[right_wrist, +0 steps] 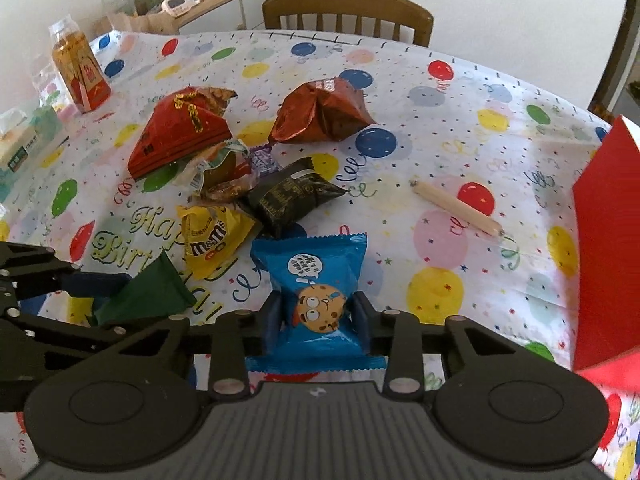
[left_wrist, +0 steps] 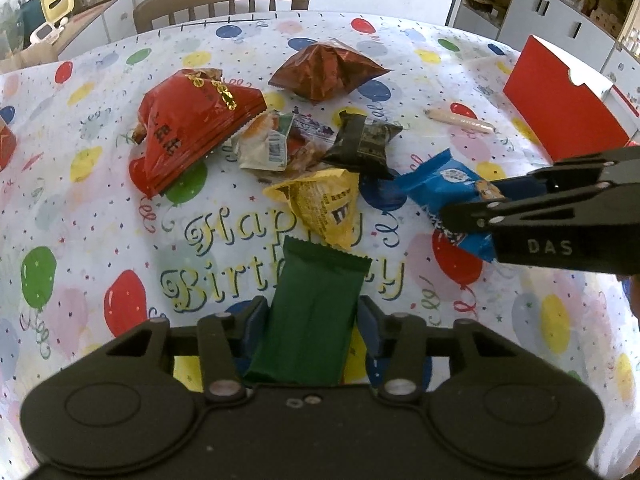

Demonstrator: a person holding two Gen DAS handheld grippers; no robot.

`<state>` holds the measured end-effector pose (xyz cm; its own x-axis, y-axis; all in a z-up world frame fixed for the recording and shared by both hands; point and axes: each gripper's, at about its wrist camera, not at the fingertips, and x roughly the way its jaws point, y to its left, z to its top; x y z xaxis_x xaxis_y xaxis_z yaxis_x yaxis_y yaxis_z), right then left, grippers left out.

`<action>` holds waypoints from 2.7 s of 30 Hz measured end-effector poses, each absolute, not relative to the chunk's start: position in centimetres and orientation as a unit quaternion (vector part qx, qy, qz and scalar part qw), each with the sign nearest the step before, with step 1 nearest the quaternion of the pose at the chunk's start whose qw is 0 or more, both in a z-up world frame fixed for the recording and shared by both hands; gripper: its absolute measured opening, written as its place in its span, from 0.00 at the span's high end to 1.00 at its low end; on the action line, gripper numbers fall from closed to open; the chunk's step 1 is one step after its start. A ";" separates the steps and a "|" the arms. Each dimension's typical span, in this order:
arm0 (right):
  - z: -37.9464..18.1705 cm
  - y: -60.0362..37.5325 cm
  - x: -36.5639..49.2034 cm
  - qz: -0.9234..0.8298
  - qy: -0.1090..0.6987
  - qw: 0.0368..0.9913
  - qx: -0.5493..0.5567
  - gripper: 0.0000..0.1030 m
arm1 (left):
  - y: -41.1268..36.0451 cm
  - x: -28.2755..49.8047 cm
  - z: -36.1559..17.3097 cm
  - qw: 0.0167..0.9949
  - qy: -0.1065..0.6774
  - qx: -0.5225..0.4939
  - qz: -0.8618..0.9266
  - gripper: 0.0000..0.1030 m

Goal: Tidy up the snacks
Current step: 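Carry both held packets over into the red box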

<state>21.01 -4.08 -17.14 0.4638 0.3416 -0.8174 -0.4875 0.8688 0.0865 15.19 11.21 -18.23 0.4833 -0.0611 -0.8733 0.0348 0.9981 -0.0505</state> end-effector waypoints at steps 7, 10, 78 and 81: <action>-15.2 -5.9 19.3 0.236 0.448 0.860 -0.055 0.65 | 10.8 14.8 -16.8 0.861 0.507 -0.034 -0.029 0.54; -14.3 -6.7 18.6 0.234 0.446 0.863 -0.043 0.66 | 10.5 14.7 -15.9 0.860 0.506 -0.047 -0.033 0.54; -10.4 -42.4 30.5 0.139 0.435 0.889 0.014 0.66 | -25.0 32.4 -7.8 0.875 0.473 0.007 -0.099 0.54; -11.8 -42.4 31.6 0.136 0.447 0.884 0.007 0.66 | -25.7 33.8 -8.9 0.872 0.481 0.018 -0.087 0.54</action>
<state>31.61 -42.44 -11.78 0.5626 0.2470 -0.7890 -0.2342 0.9628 0.1344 33.75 -25.68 -8.93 0.5223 -0.1351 -0.8420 0.1700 0.9841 -0.0524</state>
